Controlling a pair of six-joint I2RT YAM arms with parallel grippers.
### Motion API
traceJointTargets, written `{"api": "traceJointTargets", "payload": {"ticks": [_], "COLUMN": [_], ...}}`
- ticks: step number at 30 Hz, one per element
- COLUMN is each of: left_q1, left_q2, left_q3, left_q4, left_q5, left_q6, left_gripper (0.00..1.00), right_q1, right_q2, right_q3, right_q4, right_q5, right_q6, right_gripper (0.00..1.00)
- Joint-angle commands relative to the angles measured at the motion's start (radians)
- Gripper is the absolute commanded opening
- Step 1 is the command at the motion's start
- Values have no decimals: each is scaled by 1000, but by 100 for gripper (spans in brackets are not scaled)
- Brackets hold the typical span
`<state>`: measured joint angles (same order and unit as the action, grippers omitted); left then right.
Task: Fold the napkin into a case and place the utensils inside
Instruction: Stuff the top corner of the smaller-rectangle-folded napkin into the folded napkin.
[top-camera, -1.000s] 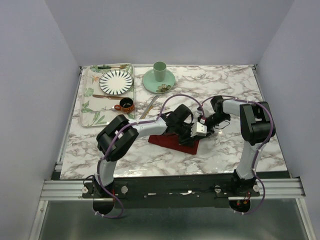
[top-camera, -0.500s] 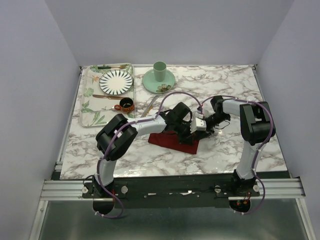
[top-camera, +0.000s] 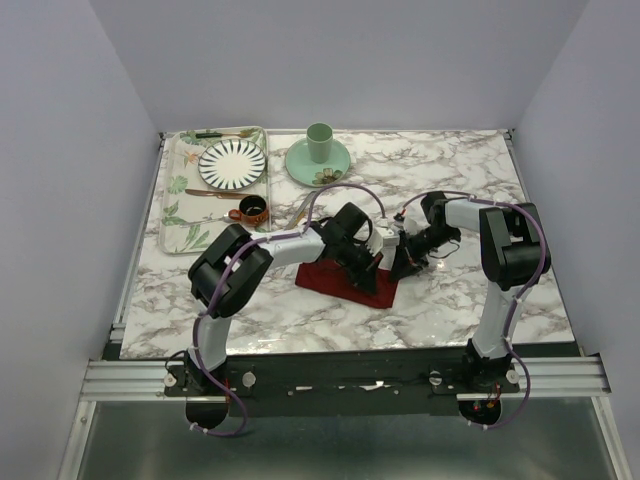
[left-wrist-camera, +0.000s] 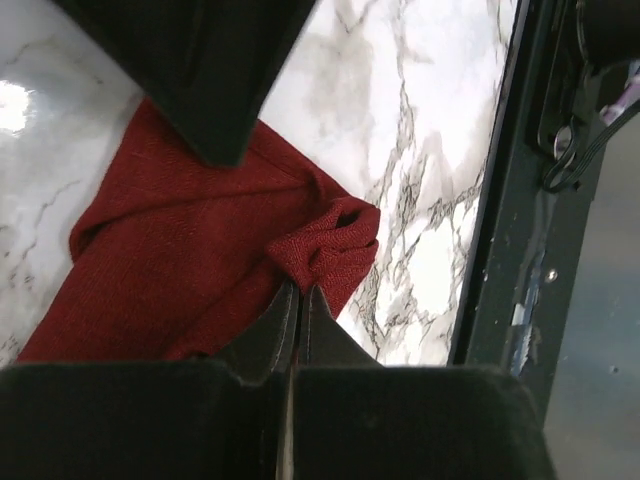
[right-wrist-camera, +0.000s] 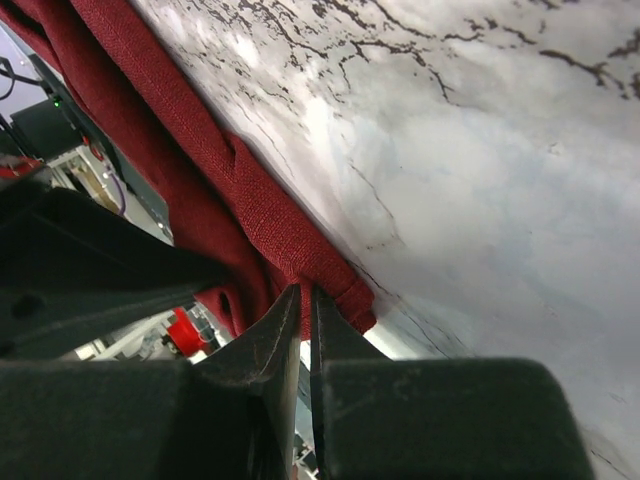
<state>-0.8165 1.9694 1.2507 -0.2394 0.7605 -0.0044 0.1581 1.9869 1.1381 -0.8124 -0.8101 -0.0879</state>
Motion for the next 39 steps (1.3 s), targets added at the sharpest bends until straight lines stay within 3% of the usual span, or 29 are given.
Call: {"api": "traceJointTargets", "payload": {"ticks": [1, 12, 23, 31, 39], "left_q1": [28, 39, 53, 76, 99], "left_q2": [16, 118, 163, 175, 195], "left_q3": [-4, 65, 66, 52, 42], "left_q4": [17, 5, 25, 48, 71], "left_q5": [-1, -6, 16, 42, 54], "left_q6": [-150, -213, -266, -296, -333], "left_gripper": [0, 0, 0, 0, 0], "right_q1": [9, 53, 124, 144, 152], "right_q2": [-2, -97, -227, -357, -510], "right_q3": [14, 29, -58, -173, -278], "right_q4": [61, 61, 125, 272, 420], "right_q5": [101, 84, 216, 278, 333], "right_q6": [-62, -65, -3, 77, 53], "right_gripper": [17, 17, 18, 20, 22]}}
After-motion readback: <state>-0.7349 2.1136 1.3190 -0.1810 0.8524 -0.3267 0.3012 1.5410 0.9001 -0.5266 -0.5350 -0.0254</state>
